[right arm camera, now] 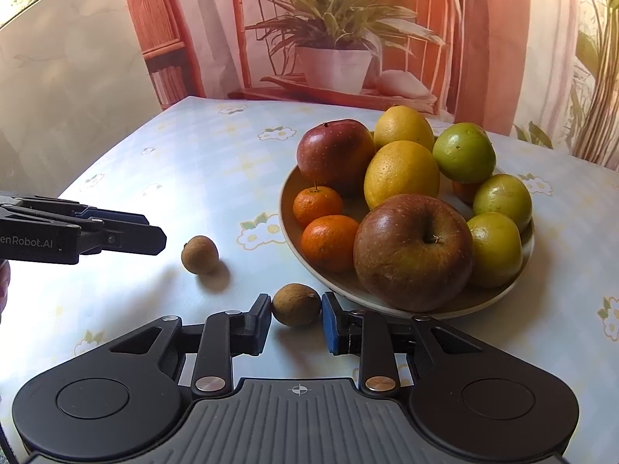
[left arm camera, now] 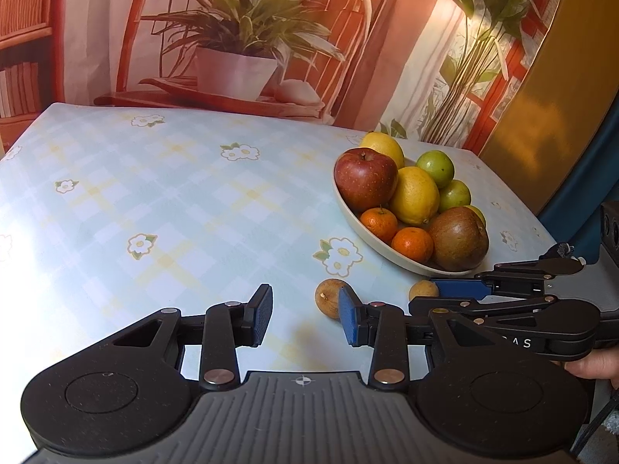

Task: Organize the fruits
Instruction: 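Move the open left tool to a small brown kiwi on the cloth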

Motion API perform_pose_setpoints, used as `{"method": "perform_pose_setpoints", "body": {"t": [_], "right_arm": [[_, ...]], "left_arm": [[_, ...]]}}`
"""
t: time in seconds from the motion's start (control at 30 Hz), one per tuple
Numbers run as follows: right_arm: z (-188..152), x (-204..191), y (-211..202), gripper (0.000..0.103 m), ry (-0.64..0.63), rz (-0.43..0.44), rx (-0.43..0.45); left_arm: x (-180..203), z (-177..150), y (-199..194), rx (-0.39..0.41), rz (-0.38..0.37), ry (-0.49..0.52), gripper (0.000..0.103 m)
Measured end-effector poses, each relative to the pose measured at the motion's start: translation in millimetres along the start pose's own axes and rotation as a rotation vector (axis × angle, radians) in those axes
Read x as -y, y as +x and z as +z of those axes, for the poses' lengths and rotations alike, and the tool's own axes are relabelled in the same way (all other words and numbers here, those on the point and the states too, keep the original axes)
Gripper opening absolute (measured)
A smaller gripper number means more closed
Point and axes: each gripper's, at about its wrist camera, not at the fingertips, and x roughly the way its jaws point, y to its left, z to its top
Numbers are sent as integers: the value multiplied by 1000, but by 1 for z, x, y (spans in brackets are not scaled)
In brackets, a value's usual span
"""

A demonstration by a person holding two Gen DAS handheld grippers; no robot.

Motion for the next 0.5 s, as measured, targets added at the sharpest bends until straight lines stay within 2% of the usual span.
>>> {"method": "perform_pose_setpoints", "body": {"t": [0.23,0.5], "right_arm": [[2,-5,-10,26,-23,14,28],[8,-1,-35,26,-33,22,100]], "left_arm": [[2,1,-3,0,-10,-3,39],[9,2,6,-25,-28,0,39]]}}
